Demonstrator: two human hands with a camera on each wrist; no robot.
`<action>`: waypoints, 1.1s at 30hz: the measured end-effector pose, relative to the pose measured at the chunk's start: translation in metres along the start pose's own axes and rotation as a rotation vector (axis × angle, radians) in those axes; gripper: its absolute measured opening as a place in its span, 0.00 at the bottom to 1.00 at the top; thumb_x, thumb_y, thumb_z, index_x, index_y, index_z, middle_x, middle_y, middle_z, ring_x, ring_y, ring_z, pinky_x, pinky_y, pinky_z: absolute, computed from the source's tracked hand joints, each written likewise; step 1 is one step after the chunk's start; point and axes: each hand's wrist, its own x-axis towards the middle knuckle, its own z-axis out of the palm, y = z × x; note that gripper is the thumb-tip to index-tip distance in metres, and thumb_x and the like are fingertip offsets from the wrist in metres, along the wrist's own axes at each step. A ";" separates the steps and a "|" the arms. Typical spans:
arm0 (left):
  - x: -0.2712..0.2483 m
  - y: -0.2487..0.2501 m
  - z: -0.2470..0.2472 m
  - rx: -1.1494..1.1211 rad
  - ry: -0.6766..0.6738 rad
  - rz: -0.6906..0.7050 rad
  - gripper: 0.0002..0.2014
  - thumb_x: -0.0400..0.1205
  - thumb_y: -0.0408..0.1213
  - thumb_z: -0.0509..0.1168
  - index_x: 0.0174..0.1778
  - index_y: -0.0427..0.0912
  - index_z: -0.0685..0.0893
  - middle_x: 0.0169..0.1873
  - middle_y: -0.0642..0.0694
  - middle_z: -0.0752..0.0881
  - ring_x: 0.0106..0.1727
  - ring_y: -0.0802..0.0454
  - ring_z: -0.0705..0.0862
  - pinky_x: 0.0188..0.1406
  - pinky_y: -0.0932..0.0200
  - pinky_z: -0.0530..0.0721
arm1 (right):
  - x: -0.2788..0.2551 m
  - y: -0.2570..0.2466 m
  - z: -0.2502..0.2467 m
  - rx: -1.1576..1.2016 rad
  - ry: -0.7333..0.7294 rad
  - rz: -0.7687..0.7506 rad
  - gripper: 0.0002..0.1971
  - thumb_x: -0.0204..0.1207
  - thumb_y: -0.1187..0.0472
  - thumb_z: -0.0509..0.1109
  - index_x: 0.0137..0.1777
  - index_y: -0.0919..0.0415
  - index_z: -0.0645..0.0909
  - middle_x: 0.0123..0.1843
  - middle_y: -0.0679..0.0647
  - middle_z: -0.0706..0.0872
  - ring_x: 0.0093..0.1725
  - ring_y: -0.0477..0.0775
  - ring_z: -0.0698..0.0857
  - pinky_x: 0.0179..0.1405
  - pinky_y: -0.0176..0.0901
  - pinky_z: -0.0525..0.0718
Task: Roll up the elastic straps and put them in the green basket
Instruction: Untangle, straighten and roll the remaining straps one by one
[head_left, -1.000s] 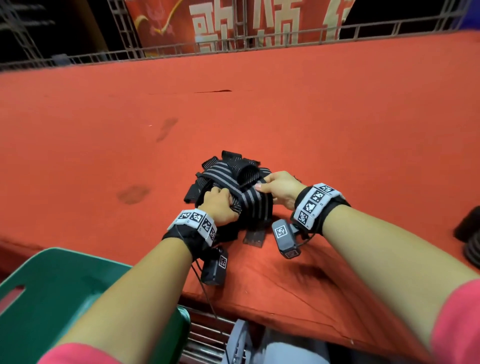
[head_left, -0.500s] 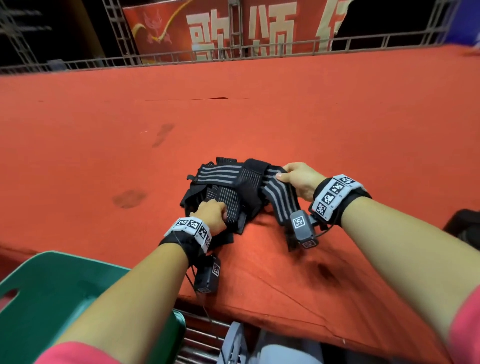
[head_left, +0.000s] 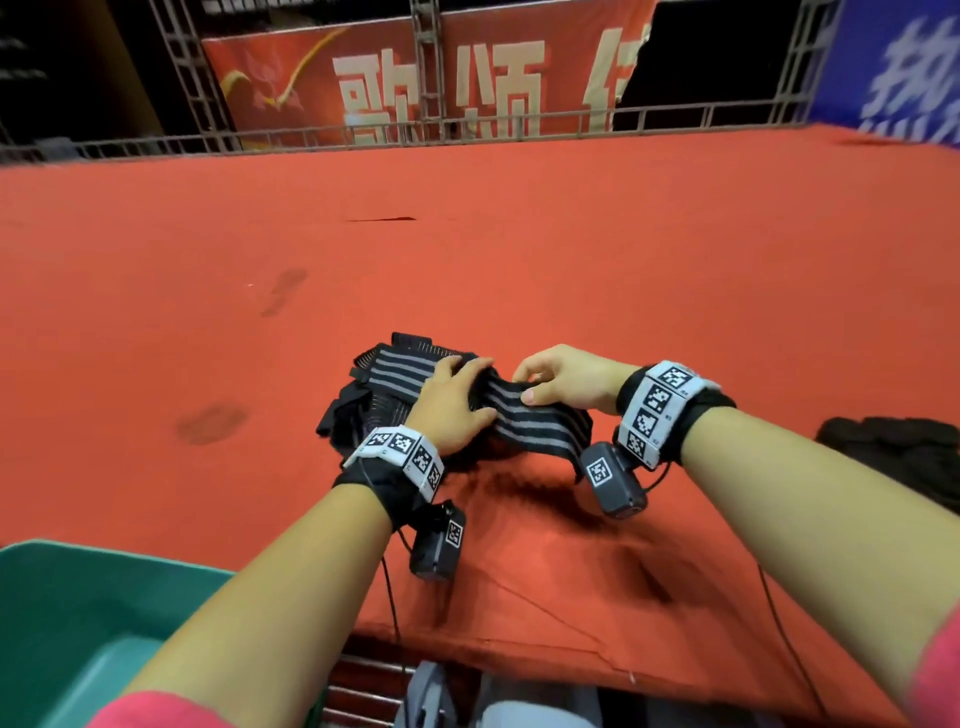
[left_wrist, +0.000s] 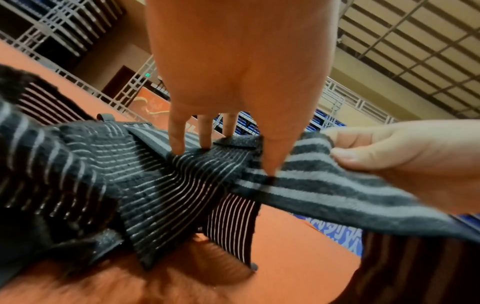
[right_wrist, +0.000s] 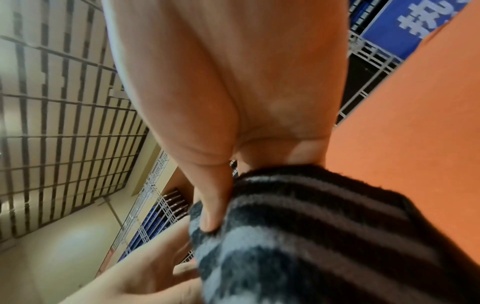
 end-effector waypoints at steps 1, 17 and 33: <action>0.001 0.001 0.004 0.045 0.019 0.005 0.32 0.79 0.43 0.68 0.80 0.61 0.68 0.79 0.44 0.63 0.79 0.40 0.68 0.77 0.42 0.71 | -0.005 -0.001 -0.003 -0.032 -0.022 -0.008 0.08 0.79 0.69 0.72 0.47 0.54 0.86 0.41 0.51 0.87 0.38 0.43 0.83 0.45 0.38 0.82; 0.001 -0.052 -0.069 0.147 0.442 -0.432 0.12 0.81 0.30 0.64 0.59 0.35 0.85 0.61 0.34 0.73 0.60 0.30 0.78 0.63 0.42 0.79 | -0.040 0.009 -0.055 -0.143 0.138 0.095 0.10 0.79 0.70 0.70 0.40 0.54 0.84 0.41 0.51 0.87 0.43 0.50 0.83 0.51 0.45 0.81; -0.002 0.067 0.021 0.119 -0.053 0.028 0.44 0.63 0.53 0.76 0.76 0.57 0.65 0.63 0.55 0.80 0.69 0.47 0.78 0.69 0.38 0.74 | -0.087 -0.010 -0.075 0.143 0.097 -0.051 0.10 0.81 0.74 0.66 0.46 0.61 0.84 0.40 0.53 0.86 0.37 0.48 0.84 0.40 0.38 0.82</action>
